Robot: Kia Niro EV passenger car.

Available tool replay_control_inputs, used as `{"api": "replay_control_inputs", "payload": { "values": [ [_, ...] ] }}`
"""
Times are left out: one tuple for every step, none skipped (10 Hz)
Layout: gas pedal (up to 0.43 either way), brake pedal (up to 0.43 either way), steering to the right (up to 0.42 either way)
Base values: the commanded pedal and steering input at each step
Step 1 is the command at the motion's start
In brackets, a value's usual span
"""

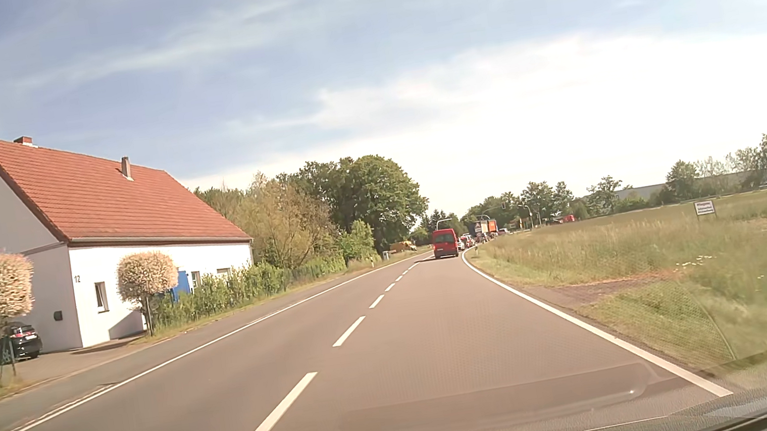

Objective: Follow the waypoints while adhering to traffic rules and regulations

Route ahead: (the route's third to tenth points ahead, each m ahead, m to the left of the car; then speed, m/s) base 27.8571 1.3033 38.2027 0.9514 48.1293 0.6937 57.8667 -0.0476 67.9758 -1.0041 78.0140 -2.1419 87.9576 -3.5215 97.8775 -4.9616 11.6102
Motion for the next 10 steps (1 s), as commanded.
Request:
{"api": "replay_control_inputs", "payload": {
  "values": [
    [0.000, 0.073, -0.001],
    [0.000, 0.073, -0.002],
    [0.000, 0.079, -0.002],
    [0.000, 0.079, -0.001],
    [0.000, 0.079, -0.001],
    [0.000, 0.079, -0.001],
    [0.000, 0.085, -0.001],
    [0.000, 0.085, -0.001],
    [0.000, 0.085, -0.001],
    [0.000, 0.091, 0.000]
  ]
}}
